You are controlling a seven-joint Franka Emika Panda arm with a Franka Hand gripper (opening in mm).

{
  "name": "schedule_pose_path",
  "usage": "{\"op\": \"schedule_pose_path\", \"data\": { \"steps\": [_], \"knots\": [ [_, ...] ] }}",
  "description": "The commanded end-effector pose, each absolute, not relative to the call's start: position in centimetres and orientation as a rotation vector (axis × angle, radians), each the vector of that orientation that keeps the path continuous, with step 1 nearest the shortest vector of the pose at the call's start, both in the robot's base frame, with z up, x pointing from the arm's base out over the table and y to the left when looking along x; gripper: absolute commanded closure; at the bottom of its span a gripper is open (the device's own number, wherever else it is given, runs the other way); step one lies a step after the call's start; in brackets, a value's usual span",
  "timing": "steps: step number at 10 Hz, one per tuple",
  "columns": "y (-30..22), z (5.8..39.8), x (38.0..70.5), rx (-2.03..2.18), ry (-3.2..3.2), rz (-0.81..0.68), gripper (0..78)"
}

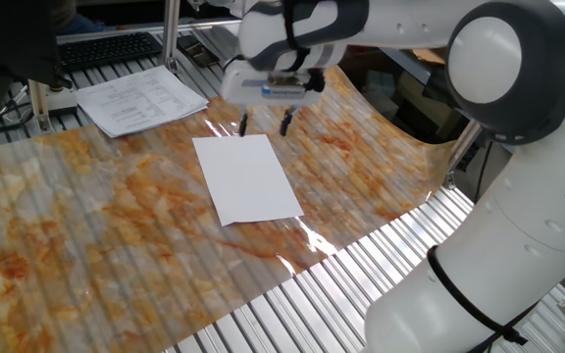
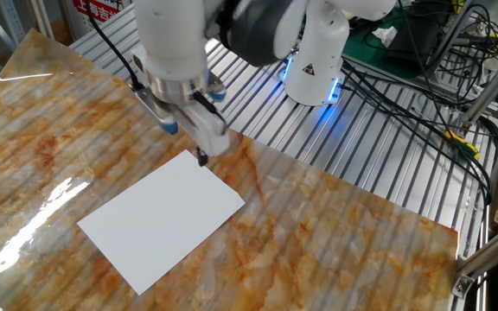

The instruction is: Flip over and spread out the paper that is laid flat on the table

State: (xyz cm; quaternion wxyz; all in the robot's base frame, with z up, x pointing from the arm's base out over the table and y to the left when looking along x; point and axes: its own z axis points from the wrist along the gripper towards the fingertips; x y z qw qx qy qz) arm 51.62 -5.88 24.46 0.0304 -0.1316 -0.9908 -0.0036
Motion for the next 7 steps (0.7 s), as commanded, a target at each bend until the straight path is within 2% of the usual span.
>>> {"op": "schedule_pose_path", "data": {
  "steps": [1, 7],
  "knots": [
    [-3.33, 22.97, 51.45, -0.245, -3.082, 0.034, 0.1],
    [-3.22, 22.56, 51.62, -0.151, -3.098, 0.022, 0.1]
  ]
}}
